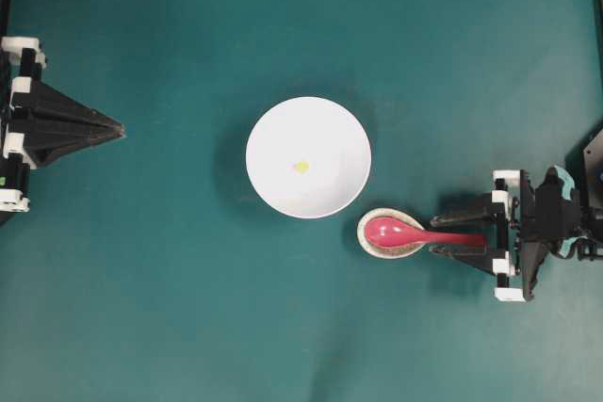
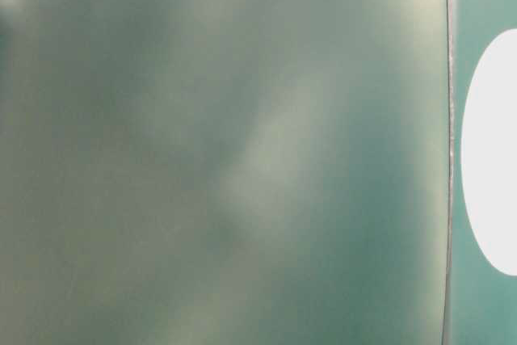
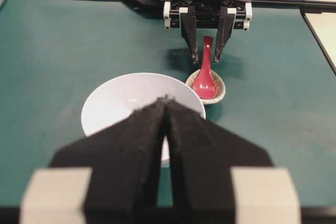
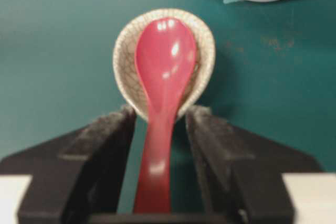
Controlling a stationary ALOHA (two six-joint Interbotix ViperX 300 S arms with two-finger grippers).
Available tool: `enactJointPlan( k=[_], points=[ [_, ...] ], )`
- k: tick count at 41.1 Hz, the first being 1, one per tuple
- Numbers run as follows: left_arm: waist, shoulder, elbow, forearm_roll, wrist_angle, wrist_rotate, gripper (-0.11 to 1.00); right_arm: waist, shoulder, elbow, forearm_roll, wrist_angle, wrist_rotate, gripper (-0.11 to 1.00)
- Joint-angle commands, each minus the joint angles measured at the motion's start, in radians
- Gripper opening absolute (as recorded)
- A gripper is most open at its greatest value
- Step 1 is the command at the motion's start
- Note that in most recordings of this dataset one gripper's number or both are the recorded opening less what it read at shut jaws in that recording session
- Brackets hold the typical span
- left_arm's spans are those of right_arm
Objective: Scoop the yellow hexagonal prism block from the bowl with a spoon using the right arm.
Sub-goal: 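Close the right gripper on the red spoon's handle end, then lift the red spoon off the rest and carry it toward the bowl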
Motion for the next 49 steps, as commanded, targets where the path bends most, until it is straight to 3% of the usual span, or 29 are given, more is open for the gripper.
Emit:
enactJointPlan(
  k=[1,14,25,42,49],
  points=[
    [0.0,0.008,-0.025,0.003,-0.003,0.002,-0.01,0.006,-0.008,-0.005,0.003,-0.008,-0.002,0.51],
    [0.0,0.008,-0.025,0.003,-0.003,0.0,-0.01,0.006,-0.009,0.006,0.003,0.002,-0.021,0.51],
    [0.0,0.008,-0.026,0.003,0.006,0.0,-0.01,0.008,-0.009,0.005,-0.003,0.021,-0.078,0.51],
    [0.0,0.008,-0.025,0.003,0.006,0.0,-0.01,0.014,-0.009,0.003,-0.009,0.021,-0.086,0.5],
    [0.0,0.008,-0.025,0.003,0.006,0.0,-0.01,0.014,-0.009,0.002,-0.009,0.021,-0.087,0.44]
  ],
)
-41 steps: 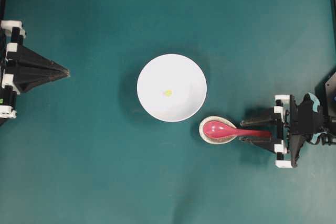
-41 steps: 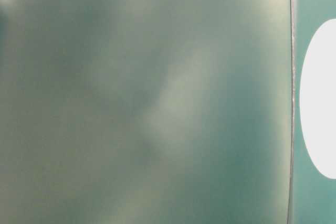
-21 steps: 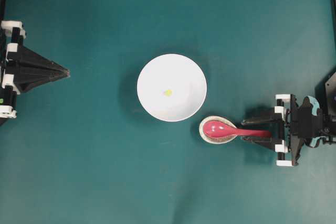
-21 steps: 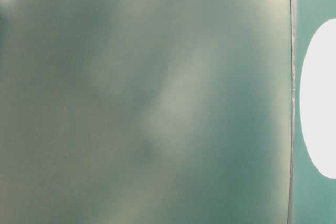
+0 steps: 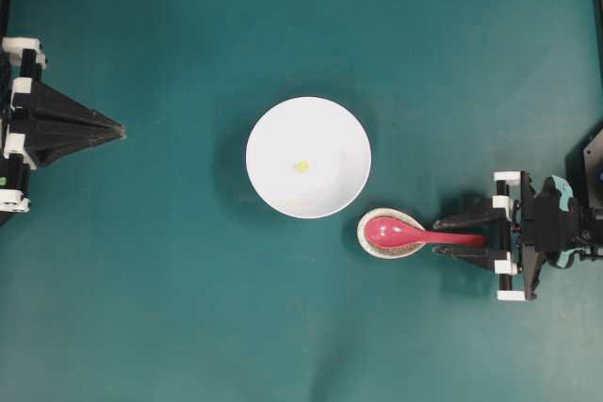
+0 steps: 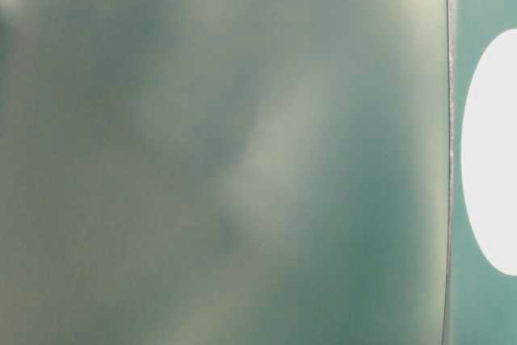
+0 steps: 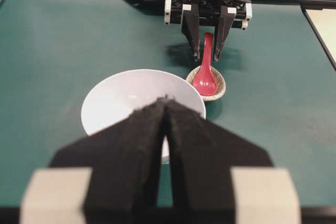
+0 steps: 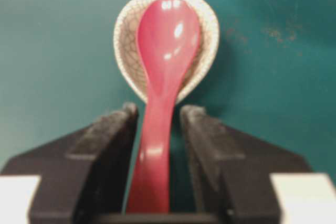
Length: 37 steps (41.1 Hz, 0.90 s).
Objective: Scoop the yellow hexagonal prism block from the bowl with a spoon using the right arm.
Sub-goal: 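Lift the red spoon off the rest and carry it toward the bowl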
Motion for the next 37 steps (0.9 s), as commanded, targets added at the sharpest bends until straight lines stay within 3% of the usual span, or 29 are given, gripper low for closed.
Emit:
enactJointPlan(
  k=[1,19,27,37],
  points=[
    [0.0,0.009,-0.025,0.002,-0.003,0.0,-0.01,0.005,-0.011,-0.006,-0.002,-0.006,-0.002,0.43],
    [0.0,0.009,-0.025,0.002,-0.003,0.0,-0.01,0.005,-0.011,-0.008,0.002,-0.002,-0.002,0.39],
    [0.0,0.008,-0.025,0.003,-0.003,0.0,-0.01,0.005,-0.011,-0.009,0.002,-0.002,-0.002,0.25],
    [0.0,0.009,-0.026,0.002,-0.003,0.0,-0.01,0.005,-0.048,0.0,0.002,0.0,-0.002,0.24]
  ],
)
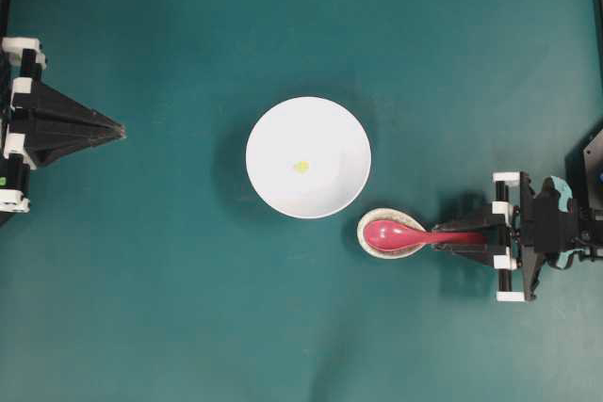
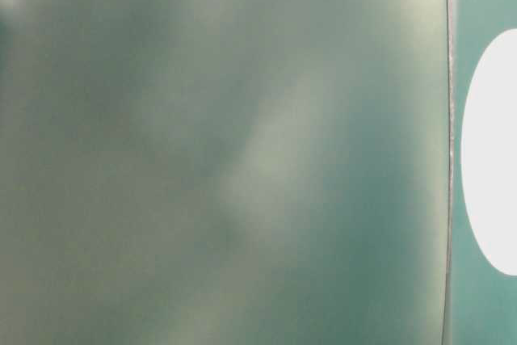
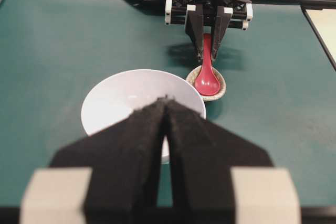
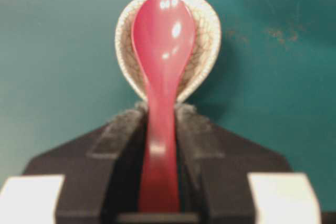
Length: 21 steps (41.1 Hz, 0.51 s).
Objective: Scoop the yellow hexagonal prism block from the bowl with a spoon using the right arm.
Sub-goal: 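Lift the red spoon off the rest and carry it toward the bowl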
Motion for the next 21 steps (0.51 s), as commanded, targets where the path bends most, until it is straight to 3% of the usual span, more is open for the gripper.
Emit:
enactJointPlan(
  k=[1,9,21],
  points=[
    [0.0,0.008,-0.025,0.002,-0.005,0.0,-0.01,0.003,-0.051,0.005,0.002,-0.003,-0.003,0.24],
    [0.0,0.008,-0.026,0.002,0.002,0.0,-0.01,-0.023,-0.183,0.011,0.002,0.04,-0.04,0.24],
    [0.0,0.006,-0.025,0.002,0.002,0.003,-0.01,-0.164,-0.422,-0.048,0.002,0.299,-0.244,0.24]
  ],
)
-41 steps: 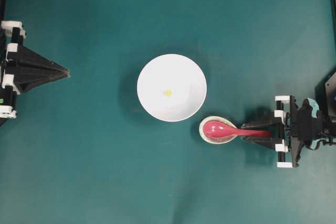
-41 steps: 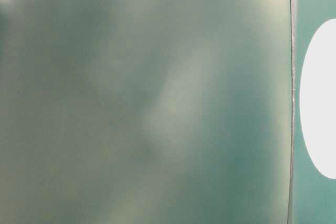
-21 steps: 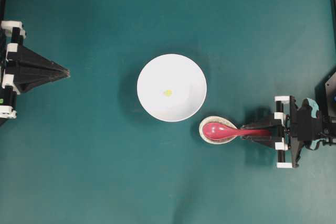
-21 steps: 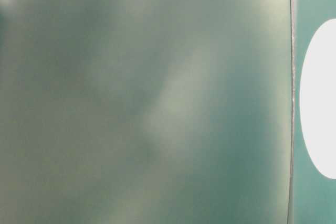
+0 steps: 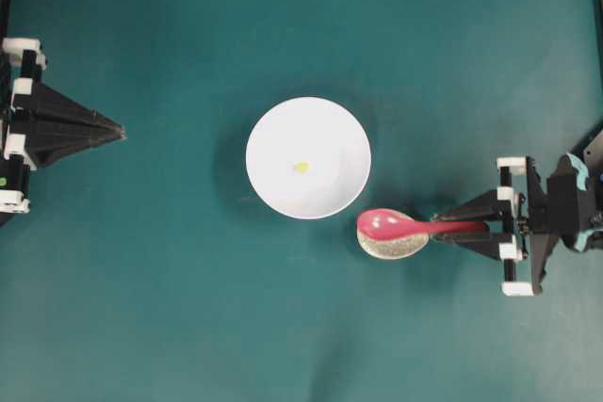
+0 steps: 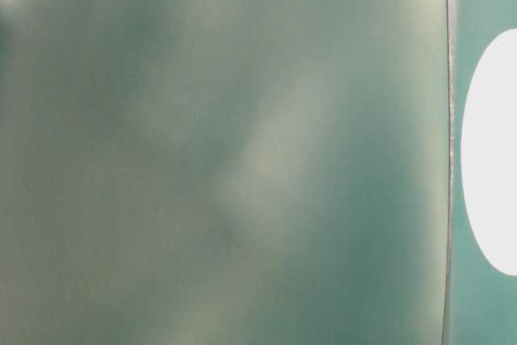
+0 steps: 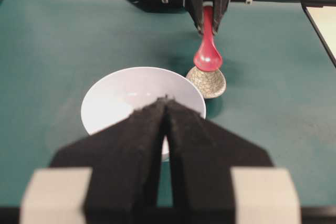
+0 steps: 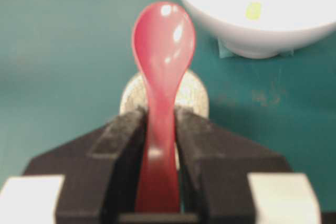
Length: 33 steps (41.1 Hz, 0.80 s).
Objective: Scoop the yellow hexagonal prism block from the bowl with a spoon using the right arm.
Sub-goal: 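Lift the red spoon off the rest and carry it toward the bowl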
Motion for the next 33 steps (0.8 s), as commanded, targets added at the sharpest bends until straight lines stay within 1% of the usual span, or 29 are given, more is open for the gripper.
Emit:
enactJointPlan(
  k=[1,8,11,17,20,27,31,33],
  points=[
    [0.0,0.009,-0.026,0.002,-0.005,0.002,-0.01,-0.057,-0.083,-0.037,0.002,0.086,-0.052,0.24],
    [0.0,0.009,-0.026,0.002,-0.005,0.002,-0.01,-0.186,-0.207,-0.097,-0.002,0.27,-0.181,0.24],
    [0.0,0.009,-0.025,0.002,-0.005,0.0,-0.01,-0.247,-0.258,-0.126,-0.002,0.37,-0.235,0.24],
    [0.0,0.009,-0.026,0.002,-0.005,0.002,-0.01,-0.351,-0.337,-0.187,-0.002,0.561,-0.313,0.24],
    [0.0,0.008,-0.026,0.002,-0.005,0.0,-0.01,-0.397,-0.367,-0.212,-0.002,0.652,-0.339,0.24],
    [0.0,0.009,-0.026,0.002,-0.008,-0.002,-0.01,-0.509,-0.403,-0.265,-0.005,0.844,-0.359,0.24],
    [0.0,0.009,-0.026,0.002,-0.011,-0.002,-0.01,-0.574,-0.405,-0.29,-0.018,0.942,-0.359,0.24],
    [0.0,0.009,-0.026,0.002,-0.011,-0.002,-0.01,-0.604,-0.405,-0.302,-0.035,0.989,-0.359,0.24]
  ],
)
